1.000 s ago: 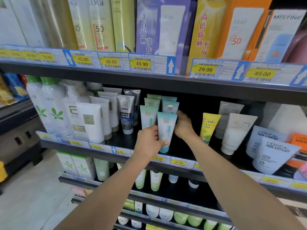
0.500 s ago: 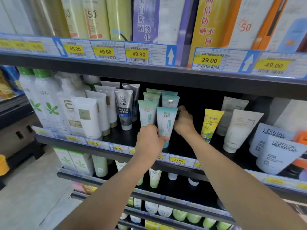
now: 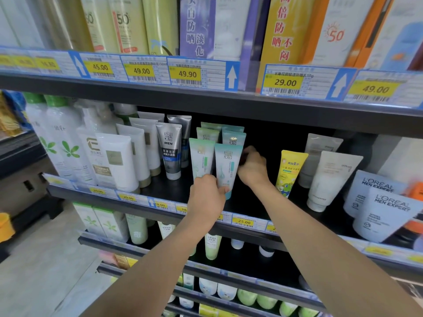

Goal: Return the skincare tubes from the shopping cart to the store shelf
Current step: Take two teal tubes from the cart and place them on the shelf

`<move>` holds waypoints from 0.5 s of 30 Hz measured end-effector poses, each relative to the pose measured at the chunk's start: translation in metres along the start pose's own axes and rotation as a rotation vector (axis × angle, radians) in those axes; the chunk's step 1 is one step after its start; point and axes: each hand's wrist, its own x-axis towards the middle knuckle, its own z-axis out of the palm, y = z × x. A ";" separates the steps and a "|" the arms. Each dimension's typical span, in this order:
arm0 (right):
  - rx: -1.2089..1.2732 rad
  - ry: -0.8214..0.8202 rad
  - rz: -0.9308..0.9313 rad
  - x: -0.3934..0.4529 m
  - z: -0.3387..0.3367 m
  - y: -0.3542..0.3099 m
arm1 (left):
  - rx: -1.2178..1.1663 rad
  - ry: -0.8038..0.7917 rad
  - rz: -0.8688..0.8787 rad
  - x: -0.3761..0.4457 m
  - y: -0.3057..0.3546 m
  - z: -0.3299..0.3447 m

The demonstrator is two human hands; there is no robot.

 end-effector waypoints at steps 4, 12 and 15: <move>-0.031 0.004 0.009 0.001 0.000 0.000 | -0.001 -0.010 -0.005 0.000 0.000 -0.001; -0.116 -0.043 0.018 -0.008 -0.008 0.001 | 0.090 -0.076 0.013 -0.001 0.001 -0.021; -0.150 -0.078 0.019 -0.015 -0.011 0.004 | 0.177 -0.104 0.034 -0.010 -0.001 -0.037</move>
